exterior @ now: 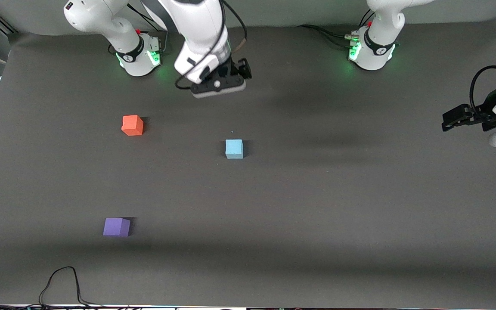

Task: Place blue block between orange and purple blocks
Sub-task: 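Lower the right gripper onto the blue cube and close it, then carry the blue cube with the right gripper toward the orange cube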

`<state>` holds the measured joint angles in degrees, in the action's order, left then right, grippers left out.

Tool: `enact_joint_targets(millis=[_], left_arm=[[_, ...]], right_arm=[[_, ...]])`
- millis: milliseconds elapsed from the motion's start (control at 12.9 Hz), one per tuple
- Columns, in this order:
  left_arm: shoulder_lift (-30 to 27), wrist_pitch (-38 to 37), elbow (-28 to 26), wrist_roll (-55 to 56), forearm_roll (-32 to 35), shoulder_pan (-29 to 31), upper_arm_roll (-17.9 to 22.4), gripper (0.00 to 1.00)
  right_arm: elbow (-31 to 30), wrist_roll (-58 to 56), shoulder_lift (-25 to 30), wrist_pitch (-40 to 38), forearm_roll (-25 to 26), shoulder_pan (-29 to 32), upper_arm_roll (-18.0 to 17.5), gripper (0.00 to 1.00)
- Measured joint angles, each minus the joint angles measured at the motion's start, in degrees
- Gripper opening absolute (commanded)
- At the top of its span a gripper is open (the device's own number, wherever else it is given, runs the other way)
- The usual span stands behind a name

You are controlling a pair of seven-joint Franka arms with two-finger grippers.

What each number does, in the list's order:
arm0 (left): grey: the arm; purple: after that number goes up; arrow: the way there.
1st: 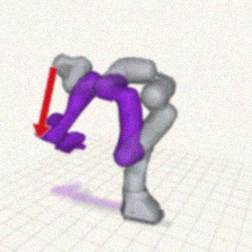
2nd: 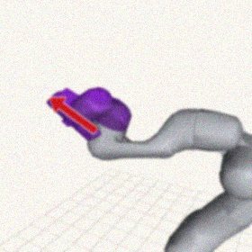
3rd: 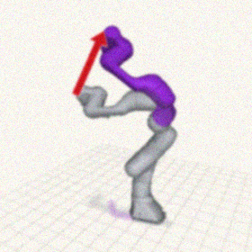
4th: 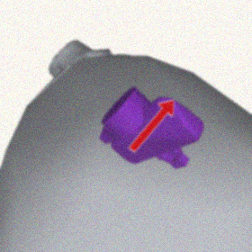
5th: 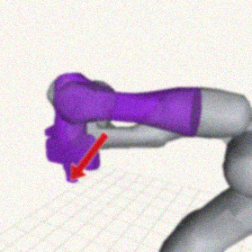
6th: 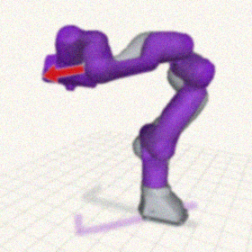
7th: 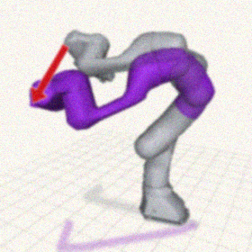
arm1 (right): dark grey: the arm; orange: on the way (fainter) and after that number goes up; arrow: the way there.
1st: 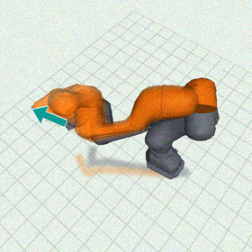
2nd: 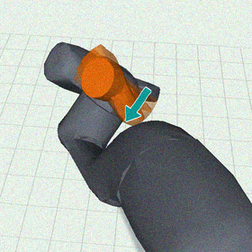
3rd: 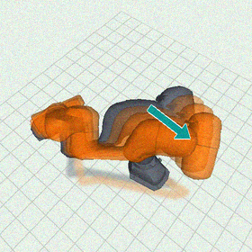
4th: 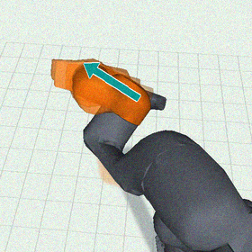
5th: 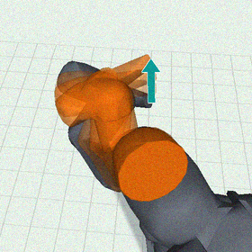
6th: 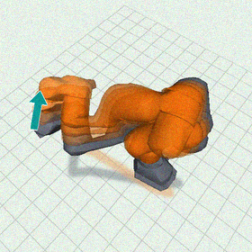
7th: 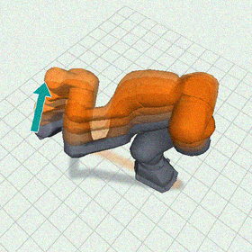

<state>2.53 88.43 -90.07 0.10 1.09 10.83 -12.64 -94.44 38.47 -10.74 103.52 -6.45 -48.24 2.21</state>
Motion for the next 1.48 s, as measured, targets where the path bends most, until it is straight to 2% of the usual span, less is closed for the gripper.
enact_joint_targets(millis=[156, 311, 467, 544, 700, 778, 1089, 1167, 1322, 1400, 1478], left_arm=[[-0.1, 0.0, -0.1, -1.3, 0.1, 0.0, 0.5, 1.00], [-0.1, 0.1, -0.2, -2.6, 0.1, 0.1, 1.0, 1.00], [-0.1, 0.1, -0.2, -2.8, 0.1, -0.3, 1.7, 1.00], [-0.1, 0.1, -0.2, -2.9, 0.1, -2.4, 4.1, 1.00], [-0.3, 0.1, -0.2, -3.2, 0.0, -9.7, 11.7, 1.00], [-0.4, 0.1, -0.2, -3.2, 0.0, -11.4, 13.3, 1.00], [-0.5, 0.1, -0.2, -3.2, 0.0, -13.1, 14.0, 1.00], [-0.5, 0.1, -0.2, -3.2, 0.0, -13.2, 14.1, 1.00], [-0.5, 0.1, -0.2, -3.2, 0.0, -13.3, 14.1, 1.00], [-0.5, 0.1, -0.2, -3.2, 0.0, -13.3, 14.1, 1.00], [-0.5, 0.1, -0.2, -3.2, 0.0, -13.3, 14.1, 1.00]], right_arm=[[-8.2, -0.7, -1.5, 10.9, 0.5, 0.0, 0.1, 1.00], [-13.4, -1.7, -4.9, 18.8, 0.9, 0.0, 0.8, 1.00], [-14.4, -2.1, -9.6, 24.8, 0.9, 0.1, 1.6, 1.00], [-14.4, -2.1, -12.2, 27.7, 0.9, 0.1, 1.8, 1.00], [-14.3, -2.1, -16.7, 32.4, 0.9, 0.1, 1.9, 1.00], [-14.3, -2.1, -18.2, 33.9, 0.9, 0.1, 1.9, 1.00], [-14.3, -2.1, -23.3, 39.5, 0.9, 0.1, 1.9, 0.99], [-14.3, -2.1, -24.1, 40.4, 0.9, 0.1, 1.9, 0.91], [-14.2, -2.1, -24.6, 40.7, 0.9, 0.1, 1.9, 0.50], [-14.1, -2.1, -24.6, 40.7, 0.9, 0.1, 1.9, 0.24], [-14.0, -2.1, -24.6, 40.7, 0.9, 0.1, 2.0, 0.18]])
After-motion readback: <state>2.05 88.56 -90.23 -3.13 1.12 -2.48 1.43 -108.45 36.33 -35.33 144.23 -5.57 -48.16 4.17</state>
